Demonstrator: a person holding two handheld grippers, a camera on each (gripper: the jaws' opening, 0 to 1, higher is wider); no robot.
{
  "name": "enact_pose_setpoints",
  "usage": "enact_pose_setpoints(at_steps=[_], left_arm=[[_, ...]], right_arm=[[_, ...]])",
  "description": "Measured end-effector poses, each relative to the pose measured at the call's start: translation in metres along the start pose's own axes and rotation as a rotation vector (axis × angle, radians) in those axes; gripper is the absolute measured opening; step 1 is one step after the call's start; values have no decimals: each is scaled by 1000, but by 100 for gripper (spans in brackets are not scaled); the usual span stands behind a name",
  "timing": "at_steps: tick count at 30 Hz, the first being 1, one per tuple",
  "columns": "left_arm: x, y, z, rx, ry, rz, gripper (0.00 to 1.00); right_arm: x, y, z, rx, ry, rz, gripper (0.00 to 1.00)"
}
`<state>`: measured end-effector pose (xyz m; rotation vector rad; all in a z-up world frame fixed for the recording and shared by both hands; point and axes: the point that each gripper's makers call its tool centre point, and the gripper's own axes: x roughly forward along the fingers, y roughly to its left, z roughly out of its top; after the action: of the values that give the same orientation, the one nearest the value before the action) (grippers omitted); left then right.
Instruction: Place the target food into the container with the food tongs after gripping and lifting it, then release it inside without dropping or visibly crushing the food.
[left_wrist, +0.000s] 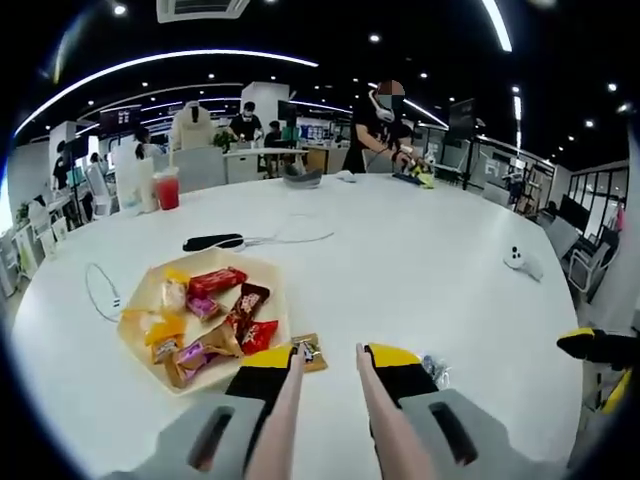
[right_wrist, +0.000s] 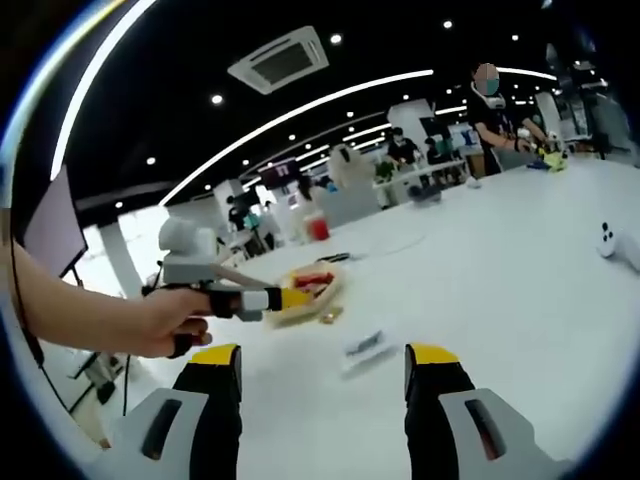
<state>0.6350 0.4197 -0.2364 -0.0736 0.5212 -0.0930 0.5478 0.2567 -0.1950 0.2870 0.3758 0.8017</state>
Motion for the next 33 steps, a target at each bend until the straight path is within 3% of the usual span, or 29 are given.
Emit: enact_pose_setpoints(at_steps=[3,8,18,23,26,33], left_arm=[[3,0,-1,5,-2,10,25],[16,-4,-5,4,3,22,25],[45,-5,-12,-4,41,94,26],[49,-4,-18,30,53,118,26],[49,8,-15,84,41,179,26],[61,12,-22,100,86,179,26]], right_arm=[[2,6,3,7,-16,23,67],[1,10,-11,7,26,47,67],[-5,-6,-13,17,51,14,67],[-3,-9,-14,23,59,4,66],[-2,-8,-17,23,68,3,66],[1,-11,-18,51,62,-7,66]])
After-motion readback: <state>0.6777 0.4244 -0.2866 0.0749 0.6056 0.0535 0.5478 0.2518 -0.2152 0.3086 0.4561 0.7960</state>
